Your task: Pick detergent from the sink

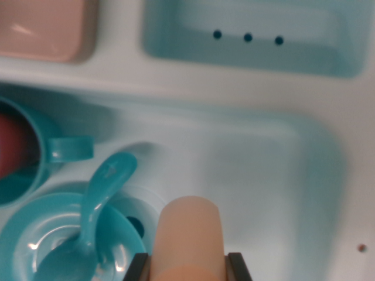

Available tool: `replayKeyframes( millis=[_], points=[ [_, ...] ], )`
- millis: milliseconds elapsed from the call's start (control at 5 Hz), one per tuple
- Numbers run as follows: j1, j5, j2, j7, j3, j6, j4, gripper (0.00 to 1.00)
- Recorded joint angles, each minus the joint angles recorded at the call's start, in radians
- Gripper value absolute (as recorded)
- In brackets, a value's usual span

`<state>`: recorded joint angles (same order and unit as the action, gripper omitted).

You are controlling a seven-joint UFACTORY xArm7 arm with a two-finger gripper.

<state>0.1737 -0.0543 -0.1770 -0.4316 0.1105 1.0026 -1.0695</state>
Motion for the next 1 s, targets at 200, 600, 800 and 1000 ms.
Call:
replayKeyframes(
  millis=[200, 600, 800, 1000],
  points=[
    [-0.0004, 0.0024, 0.014, 0.002, 0.000, 0.039, -0.026, 1.00],
    [-0.0008, 0.0052, 0.029, 0.005, 0.001, 0.084, -0.055, 1.00],
    [-0.0008, 0.0052, 0.029, 0.005, 0.001, 0.084, -0.055, 1.00],
    [-0.0012, 0.0079, 0.045, 0.008, 0.001, 0.128, -0.084, 1.00]
  ],
)
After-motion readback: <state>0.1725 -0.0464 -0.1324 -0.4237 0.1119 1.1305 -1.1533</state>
